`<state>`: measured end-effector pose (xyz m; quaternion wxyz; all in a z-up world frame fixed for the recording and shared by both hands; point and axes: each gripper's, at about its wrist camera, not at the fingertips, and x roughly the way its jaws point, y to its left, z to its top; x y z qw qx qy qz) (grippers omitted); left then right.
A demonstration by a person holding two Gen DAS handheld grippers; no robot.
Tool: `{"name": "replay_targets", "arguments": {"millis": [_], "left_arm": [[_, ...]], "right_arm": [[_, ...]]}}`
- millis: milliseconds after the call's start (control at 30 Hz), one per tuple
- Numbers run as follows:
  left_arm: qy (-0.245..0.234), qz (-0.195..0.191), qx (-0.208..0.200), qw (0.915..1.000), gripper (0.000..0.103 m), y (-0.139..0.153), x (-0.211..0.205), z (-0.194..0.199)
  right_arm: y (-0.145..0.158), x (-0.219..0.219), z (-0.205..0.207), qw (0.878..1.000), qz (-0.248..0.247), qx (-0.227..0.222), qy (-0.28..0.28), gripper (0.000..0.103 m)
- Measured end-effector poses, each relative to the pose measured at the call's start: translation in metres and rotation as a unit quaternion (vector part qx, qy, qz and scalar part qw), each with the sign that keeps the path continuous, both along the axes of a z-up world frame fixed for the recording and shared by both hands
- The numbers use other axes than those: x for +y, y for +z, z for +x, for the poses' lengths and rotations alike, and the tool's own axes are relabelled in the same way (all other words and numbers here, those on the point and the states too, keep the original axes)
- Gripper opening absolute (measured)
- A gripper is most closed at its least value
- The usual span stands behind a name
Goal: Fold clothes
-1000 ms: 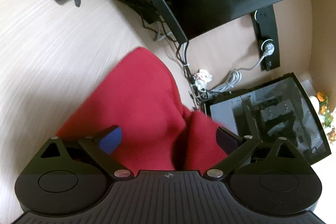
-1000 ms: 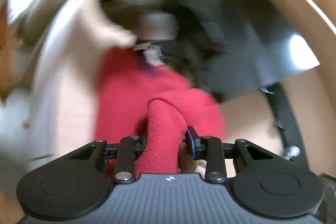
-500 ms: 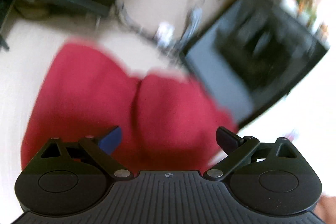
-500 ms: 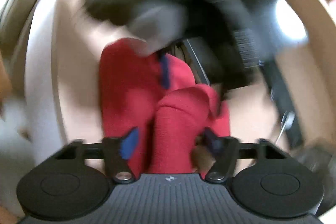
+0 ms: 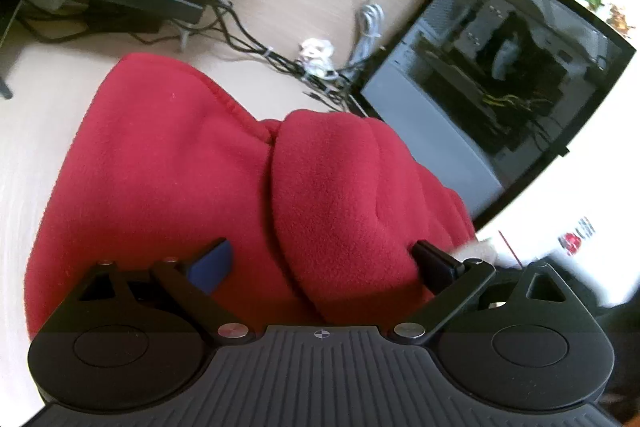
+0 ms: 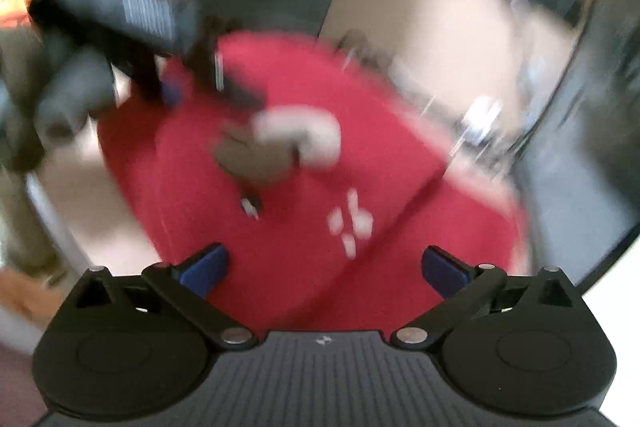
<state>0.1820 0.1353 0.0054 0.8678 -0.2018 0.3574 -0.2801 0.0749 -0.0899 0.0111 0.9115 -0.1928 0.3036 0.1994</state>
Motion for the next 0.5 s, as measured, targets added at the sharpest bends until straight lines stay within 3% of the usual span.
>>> {"name": "replay_targets", "arguments": {"millis": [33, 333, 400, 500], "left_arm": [[0.007, 0.002, 0.0, 1.0, 0.099, 0.0, -0.001, -0.001], [0.045, -0.004, 0.0, 0.999, 0.1, 0.01, -0.006, -0.006], [0.041, -0.025, -0.018, 0.9987, 0.1, 0.023, 0.003, -0.004], [0.084, -0.056, -0.031, 0.9945, 0.101, 0.034, 0.023, 0.02]], "right_arm": [[-0.004, -0.008, 0.002, 0.999, 0.036, 0.004, -0.002, 0.103], [0.031, -0.046, 0.022, 0.988, 0.111, 0.087, 0.063, 0.103], [0.045, -0.054, 0.022, 0.986, 0.137, 0.073, 0.067, 0.103], [0.063, -0.07, 0.035, 0.979, 0.191, 0.053, 0.05, 0.103]]}}
